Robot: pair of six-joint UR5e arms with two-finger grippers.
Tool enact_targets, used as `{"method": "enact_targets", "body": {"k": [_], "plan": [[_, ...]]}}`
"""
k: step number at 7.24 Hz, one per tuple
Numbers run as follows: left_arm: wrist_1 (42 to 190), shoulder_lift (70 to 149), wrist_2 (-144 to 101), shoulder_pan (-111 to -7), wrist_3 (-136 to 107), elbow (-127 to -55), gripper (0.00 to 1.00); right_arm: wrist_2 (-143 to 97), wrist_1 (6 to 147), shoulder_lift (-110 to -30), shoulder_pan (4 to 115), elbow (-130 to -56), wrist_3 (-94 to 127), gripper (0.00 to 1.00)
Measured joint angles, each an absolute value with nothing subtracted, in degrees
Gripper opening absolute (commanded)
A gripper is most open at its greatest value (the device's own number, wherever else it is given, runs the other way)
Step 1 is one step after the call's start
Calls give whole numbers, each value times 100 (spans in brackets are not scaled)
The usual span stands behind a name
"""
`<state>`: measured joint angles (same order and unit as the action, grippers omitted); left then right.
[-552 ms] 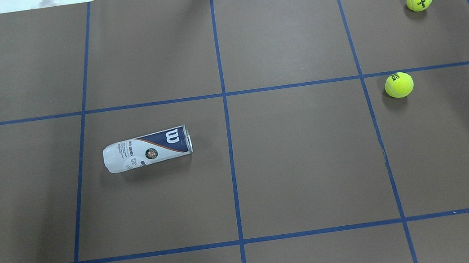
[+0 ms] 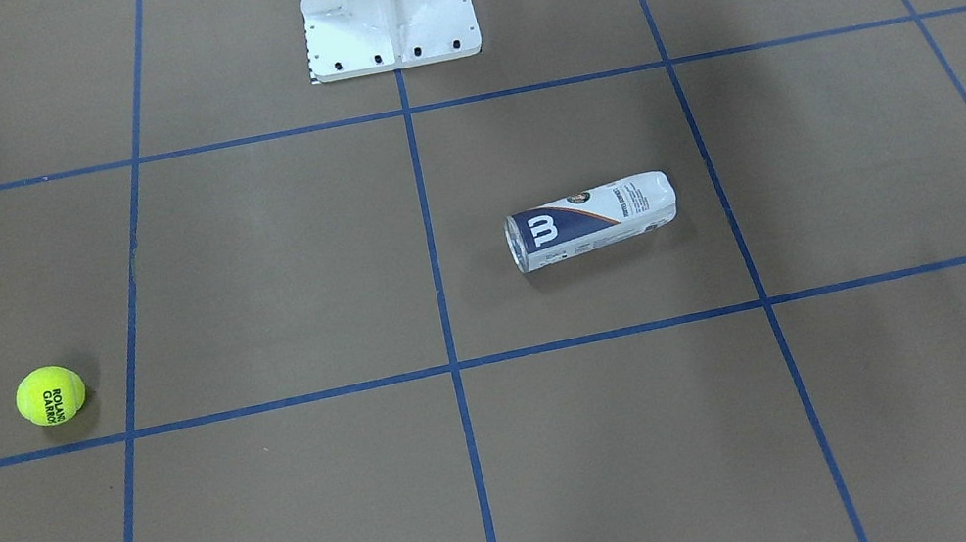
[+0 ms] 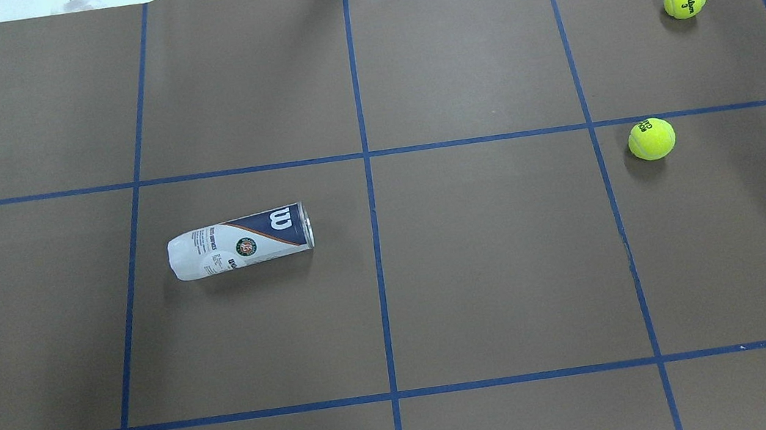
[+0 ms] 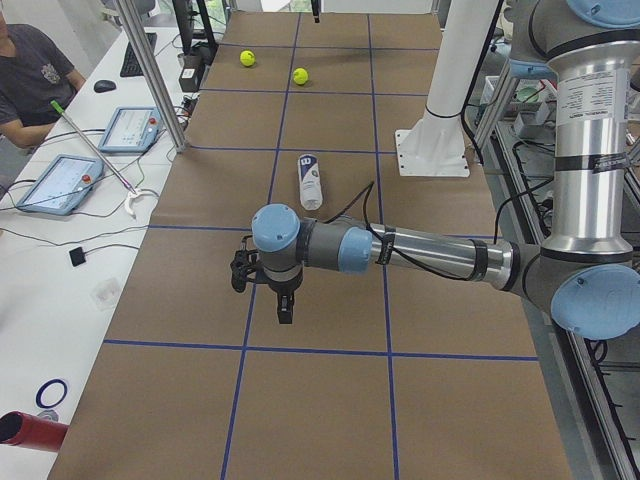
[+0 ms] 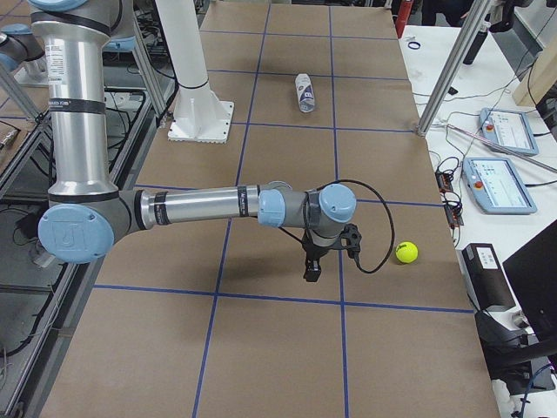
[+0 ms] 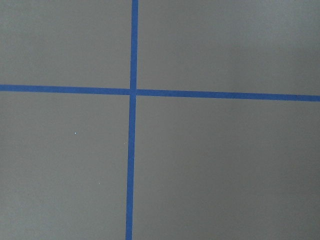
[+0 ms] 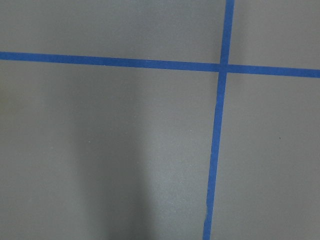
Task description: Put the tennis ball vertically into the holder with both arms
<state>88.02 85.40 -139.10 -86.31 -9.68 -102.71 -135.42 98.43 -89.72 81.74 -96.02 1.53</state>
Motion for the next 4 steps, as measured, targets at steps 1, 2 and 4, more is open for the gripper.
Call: {"method": "enact_targets", "body": {"k": [1,2,4], "plan": [[8764,8483,-13919,-8631,-968,-10298,100,-13539,9844,-8966,8174,-9615,163,100],[8755,8450,-13942,-8628,-978,-10315,100,-13538,9844,-8959,8174,-9626,170,100],[8807,8439,-13982,-8617,-991,-10361,100,-13556,9844,-8944,8168,-9630,175,100]]}}
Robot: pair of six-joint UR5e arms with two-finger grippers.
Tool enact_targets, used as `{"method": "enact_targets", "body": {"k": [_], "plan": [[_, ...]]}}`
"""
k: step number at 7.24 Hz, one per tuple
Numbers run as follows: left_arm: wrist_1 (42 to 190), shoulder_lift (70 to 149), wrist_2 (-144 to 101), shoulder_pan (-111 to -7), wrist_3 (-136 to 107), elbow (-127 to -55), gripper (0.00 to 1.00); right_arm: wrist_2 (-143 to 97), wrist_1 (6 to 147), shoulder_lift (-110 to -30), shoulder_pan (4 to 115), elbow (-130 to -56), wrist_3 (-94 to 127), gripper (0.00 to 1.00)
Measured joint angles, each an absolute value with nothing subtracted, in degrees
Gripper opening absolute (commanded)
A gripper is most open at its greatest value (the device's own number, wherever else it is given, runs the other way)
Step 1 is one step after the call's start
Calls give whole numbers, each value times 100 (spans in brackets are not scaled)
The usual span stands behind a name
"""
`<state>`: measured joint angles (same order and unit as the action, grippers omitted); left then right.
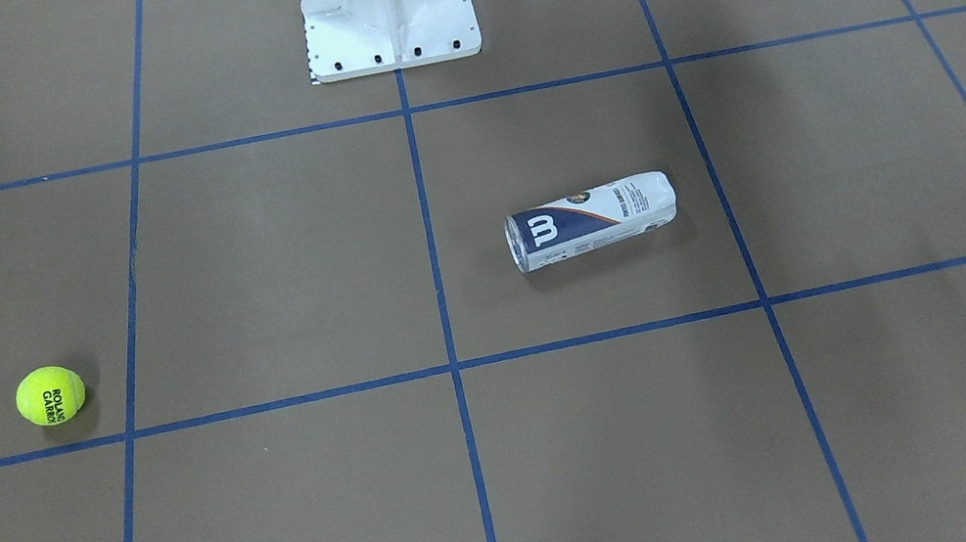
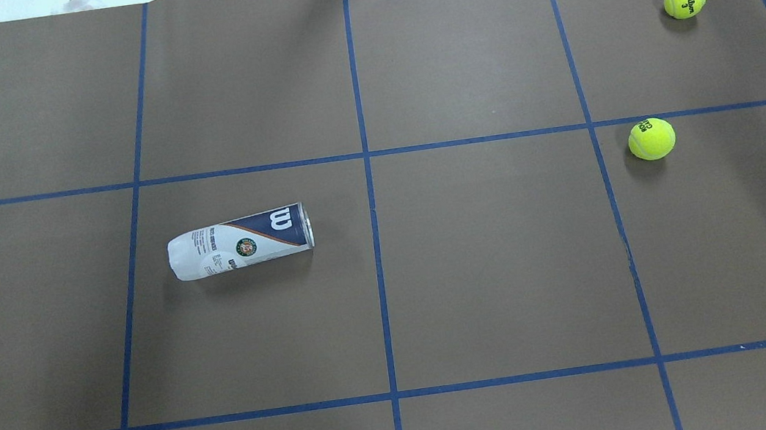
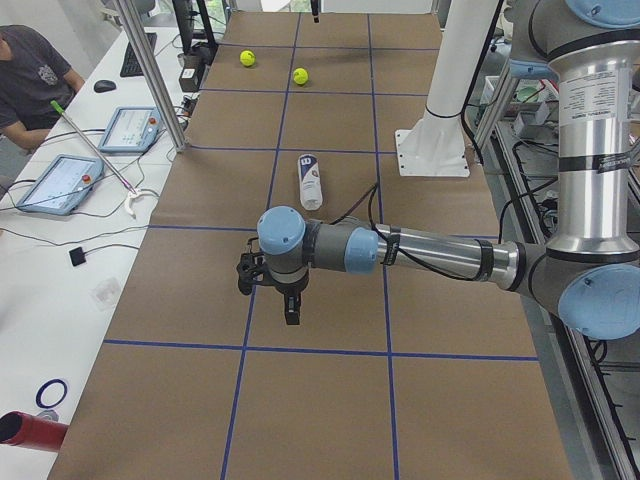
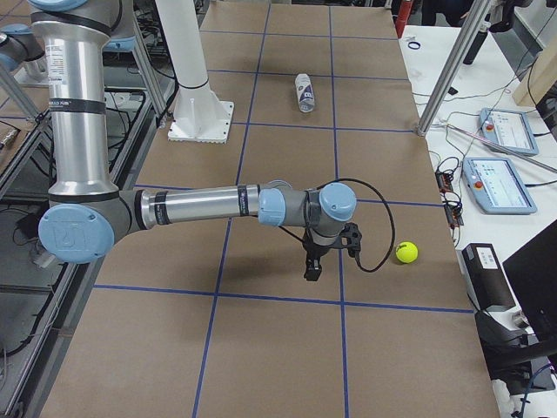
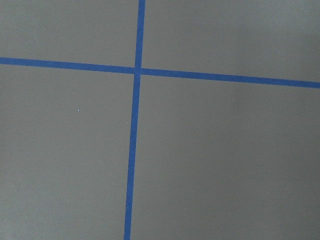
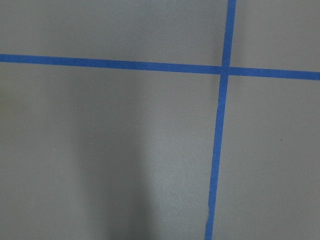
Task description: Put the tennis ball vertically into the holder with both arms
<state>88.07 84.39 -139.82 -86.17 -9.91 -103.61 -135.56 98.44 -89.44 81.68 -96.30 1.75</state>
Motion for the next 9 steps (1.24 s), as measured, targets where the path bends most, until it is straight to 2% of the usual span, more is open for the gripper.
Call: {"method": "enact_targets", "body": {"k": [9], "plan": [[9083,8480,-13999,-8464,-1000,-10417,100,-13586,9835,-8925,8148,-9619,159,100]]}}
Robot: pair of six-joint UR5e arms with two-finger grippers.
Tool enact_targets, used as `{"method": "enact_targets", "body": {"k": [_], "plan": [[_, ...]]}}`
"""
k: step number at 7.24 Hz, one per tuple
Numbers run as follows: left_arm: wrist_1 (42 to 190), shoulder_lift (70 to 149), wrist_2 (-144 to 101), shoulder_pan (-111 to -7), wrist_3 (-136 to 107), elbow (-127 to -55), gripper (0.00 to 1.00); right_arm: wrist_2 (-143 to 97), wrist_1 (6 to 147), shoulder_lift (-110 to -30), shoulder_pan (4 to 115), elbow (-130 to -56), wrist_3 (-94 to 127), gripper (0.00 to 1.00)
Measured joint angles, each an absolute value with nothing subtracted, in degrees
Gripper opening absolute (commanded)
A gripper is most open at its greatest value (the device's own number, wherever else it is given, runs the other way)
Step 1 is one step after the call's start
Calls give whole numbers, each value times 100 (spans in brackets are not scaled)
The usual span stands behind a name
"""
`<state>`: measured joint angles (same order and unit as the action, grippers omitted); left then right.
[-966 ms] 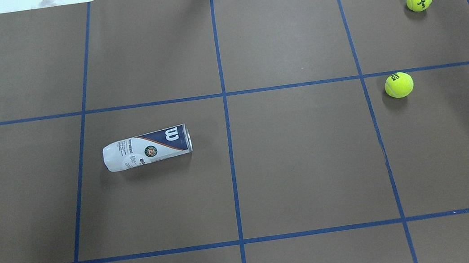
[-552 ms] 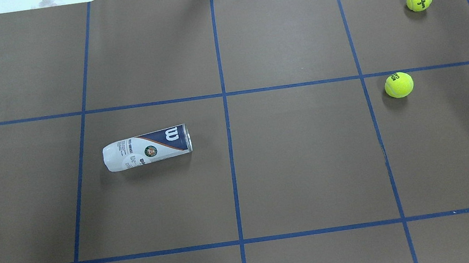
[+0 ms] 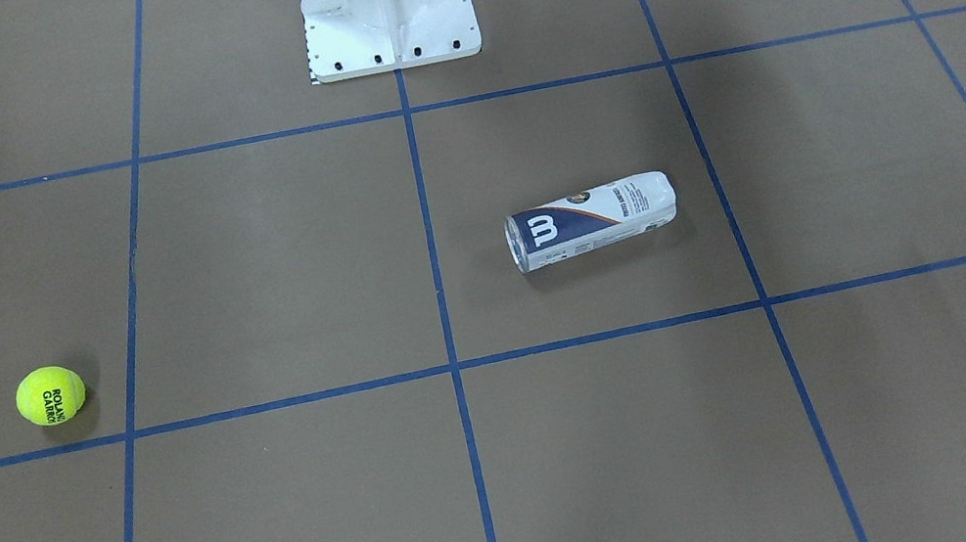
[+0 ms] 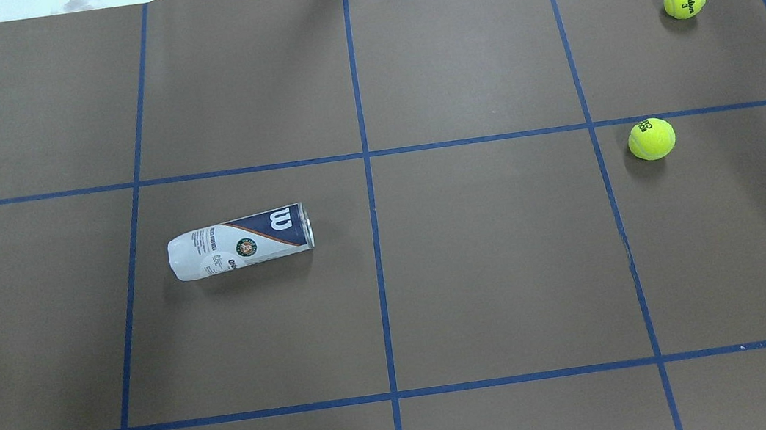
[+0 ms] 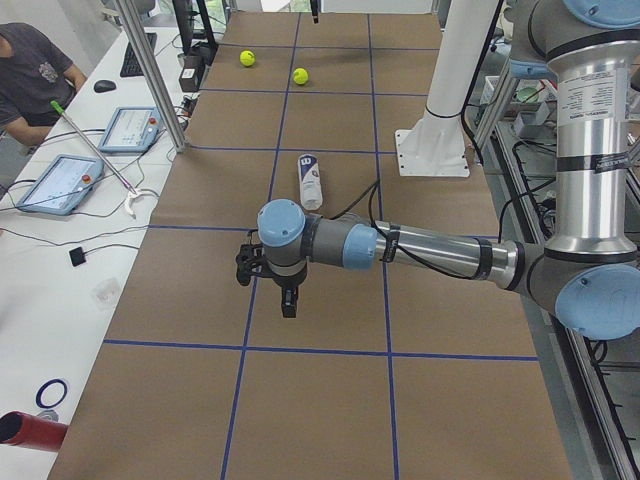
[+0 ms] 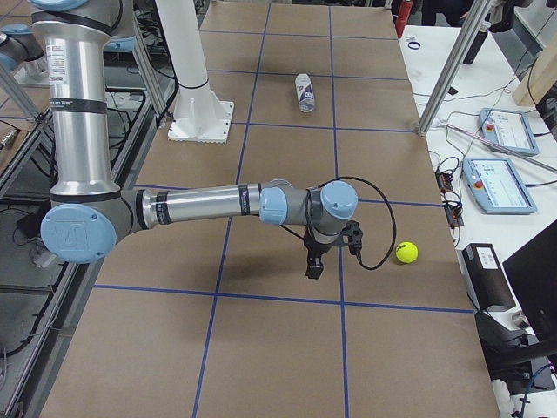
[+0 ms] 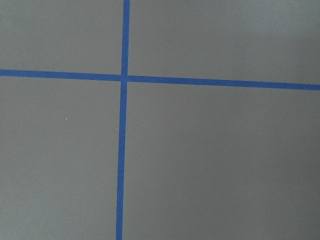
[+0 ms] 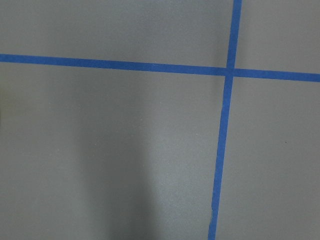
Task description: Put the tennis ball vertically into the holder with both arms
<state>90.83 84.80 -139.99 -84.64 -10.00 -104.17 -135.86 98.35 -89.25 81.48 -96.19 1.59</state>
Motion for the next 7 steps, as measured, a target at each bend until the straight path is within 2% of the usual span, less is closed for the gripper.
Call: {"method": "enact_targets", "body": {"k": [4,5,6,7], "plan": [[10230,8803,-13991,-7591,-1300,-10477,99,-13619,9835,-8921,8144,-9628,153,100],[10709,8939,-13985,-7281,-1335,-10562,90,-13622,9835,-8921,8142,-9626,151,100],[11078,9122,-13963,-6960,-1348,-10645,99,-13625,9835,-8914,8134,-9622,150,100],[11230,9475,-13919,-6614,-1342,-10671,100,-13634,9833,-8902,8122,-9616,151,100]]}}
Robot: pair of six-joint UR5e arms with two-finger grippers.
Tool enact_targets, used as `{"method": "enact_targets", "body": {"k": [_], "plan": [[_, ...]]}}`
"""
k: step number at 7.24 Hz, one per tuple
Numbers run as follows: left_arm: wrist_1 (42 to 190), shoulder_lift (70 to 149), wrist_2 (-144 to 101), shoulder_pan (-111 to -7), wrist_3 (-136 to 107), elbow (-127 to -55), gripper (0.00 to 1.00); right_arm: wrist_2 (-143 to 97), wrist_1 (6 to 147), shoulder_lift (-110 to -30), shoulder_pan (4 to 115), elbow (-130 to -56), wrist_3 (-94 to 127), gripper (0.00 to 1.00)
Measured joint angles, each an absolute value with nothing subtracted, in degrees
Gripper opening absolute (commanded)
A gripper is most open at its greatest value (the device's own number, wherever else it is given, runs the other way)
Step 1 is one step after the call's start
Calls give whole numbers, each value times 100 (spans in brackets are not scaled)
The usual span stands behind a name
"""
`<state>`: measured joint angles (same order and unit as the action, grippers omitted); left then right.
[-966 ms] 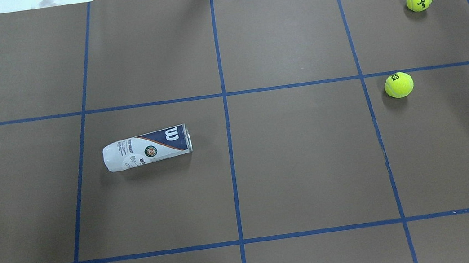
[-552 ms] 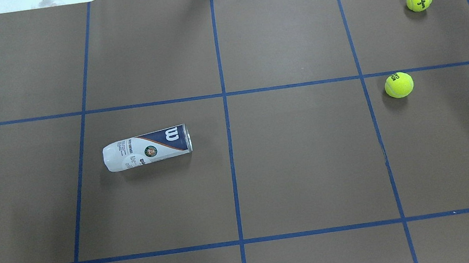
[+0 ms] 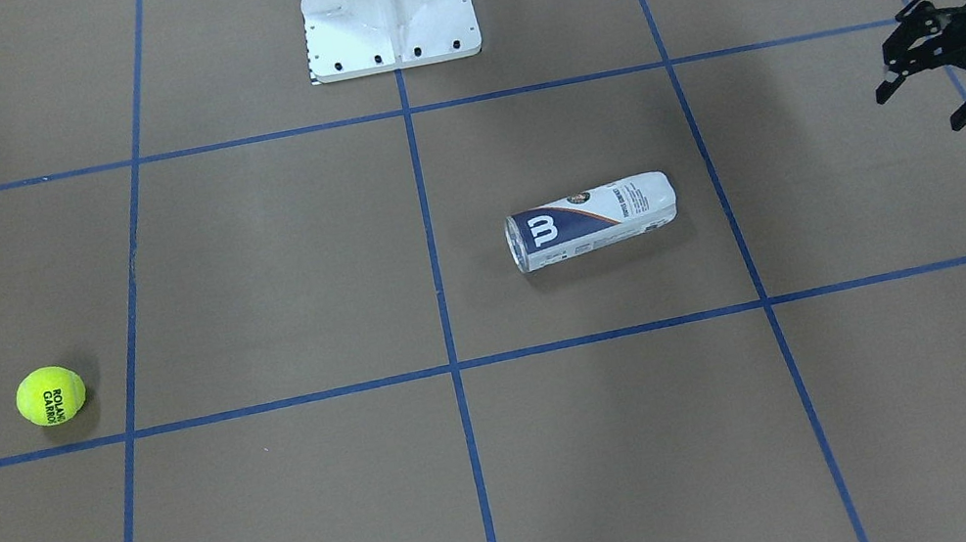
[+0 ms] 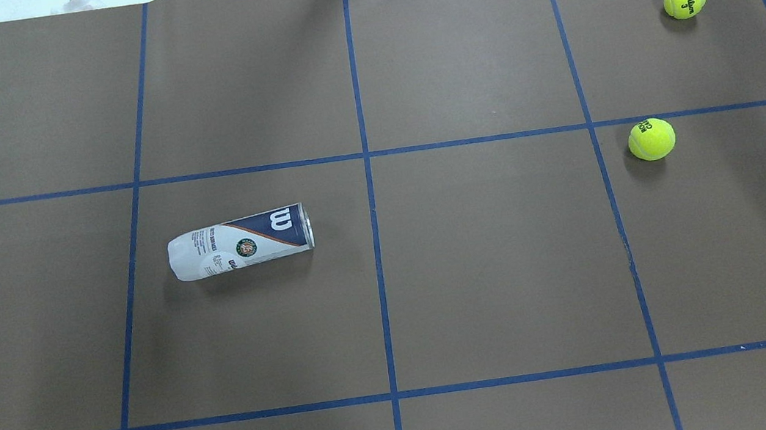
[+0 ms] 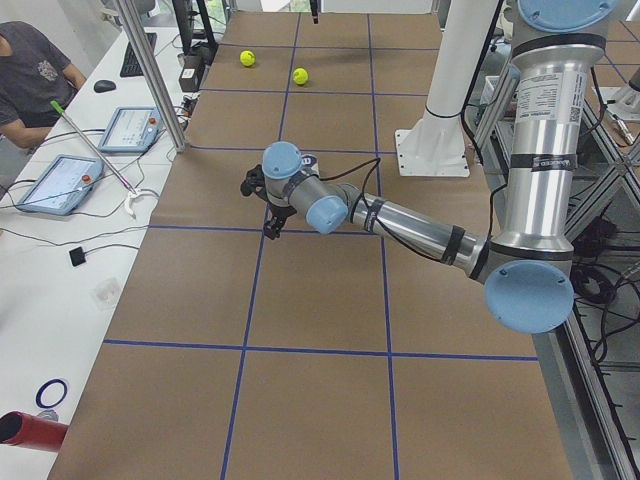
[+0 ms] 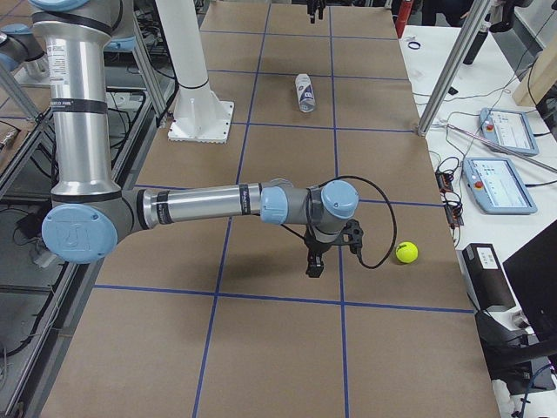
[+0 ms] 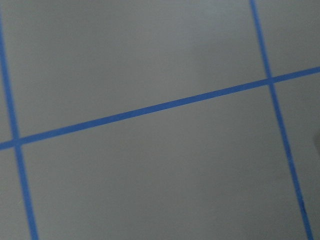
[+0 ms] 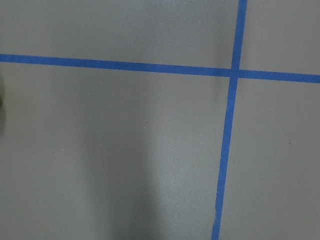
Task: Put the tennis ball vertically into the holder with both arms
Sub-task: 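Reach the left gripper down toward the white Wilson can lying sideways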
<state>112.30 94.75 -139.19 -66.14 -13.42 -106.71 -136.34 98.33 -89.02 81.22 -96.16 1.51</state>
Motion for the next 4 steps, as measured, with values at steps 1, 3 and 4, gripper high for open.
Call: {"method": "enact_targets", "body": {"k": [1,3,4], "plan": [[11227,10009,-13773,-6230,-1373,-10656,100,-13654,9831,-8890,8106,-9611,153,100],[11074,10760,-13016,-5541,-1440,-10640,99,-13680,9832,-8877,8088,-9605,152,100],[11011,10988,-12725,-5305,-1476,-10630,99,-13683,9829,-8872,8083,-9603,155,100]]}}
